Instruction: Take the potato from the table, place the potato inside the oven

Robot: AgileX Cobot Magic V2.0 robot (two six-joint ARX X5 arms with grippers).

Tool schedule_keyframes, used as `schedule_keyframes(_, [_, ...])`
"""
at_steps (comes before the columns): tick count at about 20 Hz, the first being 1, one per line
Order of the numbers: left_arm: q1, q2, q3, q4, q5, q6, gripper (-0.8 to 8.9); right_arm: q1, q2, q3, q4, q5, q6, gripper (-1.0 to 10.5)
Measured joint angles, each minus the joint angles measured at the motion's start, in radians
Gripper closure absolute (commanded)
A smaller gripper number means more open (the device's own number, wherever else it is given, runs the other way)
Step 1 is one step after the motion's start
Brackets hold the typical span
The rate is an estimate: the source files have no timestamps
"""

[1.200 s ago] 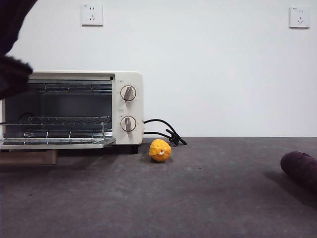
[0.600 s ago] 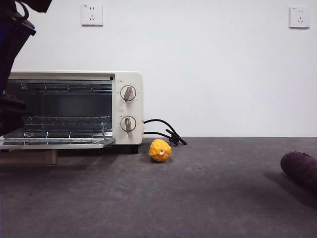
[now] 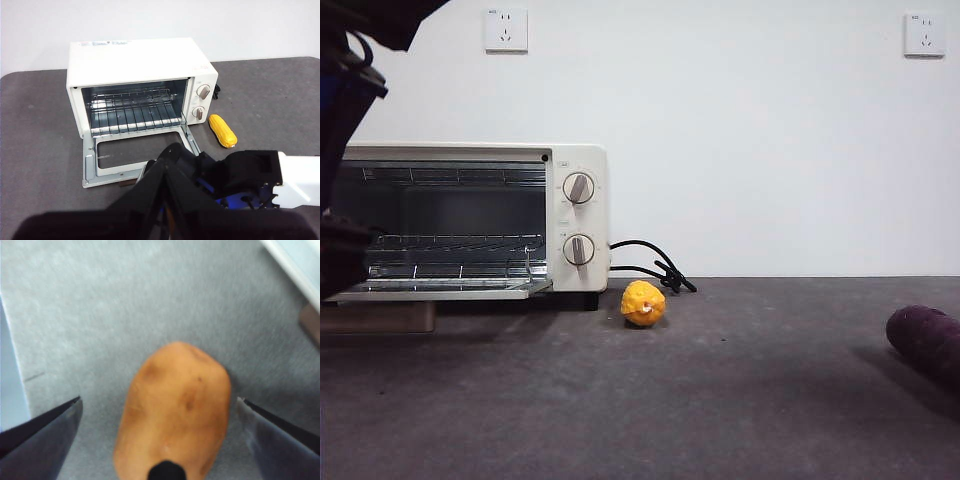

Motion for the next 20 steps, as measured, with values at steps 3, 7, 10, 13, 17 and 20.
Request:
schedule_keyframes(3, [-0.014,0.005,0.0,0.0,0.001,0.0,8.18,0.0,0.032,0.0,-0.021,-0.006,0.008,1.5])
schedule_keyframes(7, [-0.018,0.005,0.0,0.0,0.001,0.0,8.18,0.0,0.04,0.001,-0.019,-0.006,0.027,5.2])
schedule_keyframes(10, [-0.018,0.005,0.0,0.0,0.001,0.0,8.18,0.0,0.04,0.001,-0.009,-0.006,0.056,7.8])
schedule_keyframes(13, [-0.026,0.006,0.0,0.0,0.001,0.0,8.18,0.0,0.04,0.016,-0.046,-0.006,0.089,8.5])
schedule_keyframes(17, [-0.026,0.006,0.0,0.0,0.001,0.001,8.18,0.0,0.042,0.15,-0.163,0.032,0.102,8.6])
schedule_keyframes(20, [-0.026,0.006,0.0,0.0,0.001,0.001,8.18,-0.002,0.042,0.306,-0.303,0.109,0.1,8.6])
